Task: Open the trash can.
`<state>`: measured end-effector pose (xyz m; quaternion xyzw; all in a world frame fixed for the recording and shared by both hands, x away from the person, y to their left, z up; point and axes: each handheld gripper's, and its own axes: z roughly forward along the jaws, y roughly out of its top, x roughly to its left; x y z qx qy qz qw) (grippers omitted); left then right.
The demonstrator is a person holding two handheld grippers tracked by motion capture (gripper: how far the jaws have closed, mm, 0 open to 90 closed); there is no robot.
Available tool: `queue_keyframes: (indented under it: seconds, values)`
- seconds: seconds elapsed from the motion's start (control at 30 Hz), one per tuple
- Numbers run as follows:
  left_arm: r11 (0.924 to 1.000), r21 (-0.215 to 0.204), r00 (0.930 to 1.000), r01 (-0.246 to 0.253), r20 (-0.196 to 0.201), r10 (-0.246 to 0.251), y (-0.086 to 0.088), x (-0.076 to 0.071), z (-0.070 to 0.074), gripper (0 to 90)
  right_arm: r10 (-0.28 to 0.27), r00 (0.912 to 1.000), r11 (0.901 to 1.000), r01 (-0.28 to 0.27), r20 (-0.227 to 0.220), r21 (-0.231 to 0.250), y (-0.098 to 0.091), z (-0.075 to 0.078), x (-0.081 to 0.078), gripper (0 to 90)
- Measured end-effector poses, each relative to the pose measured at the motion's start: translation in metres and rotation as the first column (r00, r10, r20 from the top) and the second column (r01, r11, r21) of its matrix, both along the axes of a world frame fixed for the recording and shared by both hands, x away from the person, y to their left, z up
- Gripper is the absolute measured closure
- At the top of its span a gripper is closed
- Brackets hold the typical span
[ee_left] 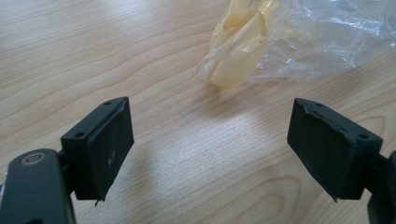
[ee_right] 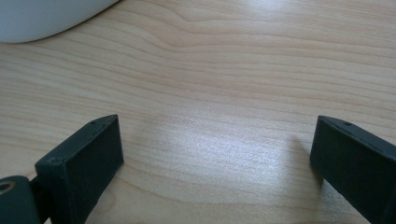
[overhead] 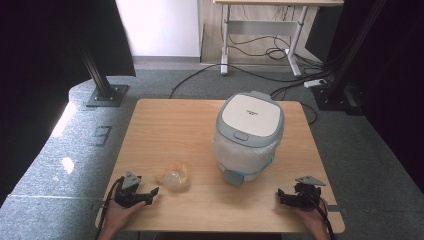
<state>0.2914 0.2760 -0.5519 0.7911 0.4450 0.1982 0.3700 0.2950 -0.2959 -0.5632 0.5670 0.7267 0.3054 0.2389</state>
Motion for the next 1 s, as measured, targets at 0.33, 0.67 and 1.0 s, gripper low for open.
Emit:
queue_keyframes:
  seconds: [0.33, 0.67, 1.0]
  values:
    - [0.9989, -0.046, 0.9999, -0.001, -0.011, 0.0, -0.001, -0.002, 0.005, 14.1, -0.009, 0.9982, 0.9996, 0.011, 0.059, -0.026, -0.006, 0.009, -0.003, 26.5]
    - [0.9989, -0.047, 0.9999, -0.001, -0.014, 0.0, -0.002, -0.005, 0.005, 14.2, 0.033, 0.9726, 0.9846, -0.071, 0.23, 0.159, -0.014, 0.055, -0.019, 58.9]
    - [0.9978, -0.065, 0.9998, -0.007, -0.02, 0.006, -0.003, -0.005, 0.006, 14.3, 0.133, 0.9404, 0.9603, -0.201, 0.313, 0.194, -0.005, 0.092, -0.031, 89.3]
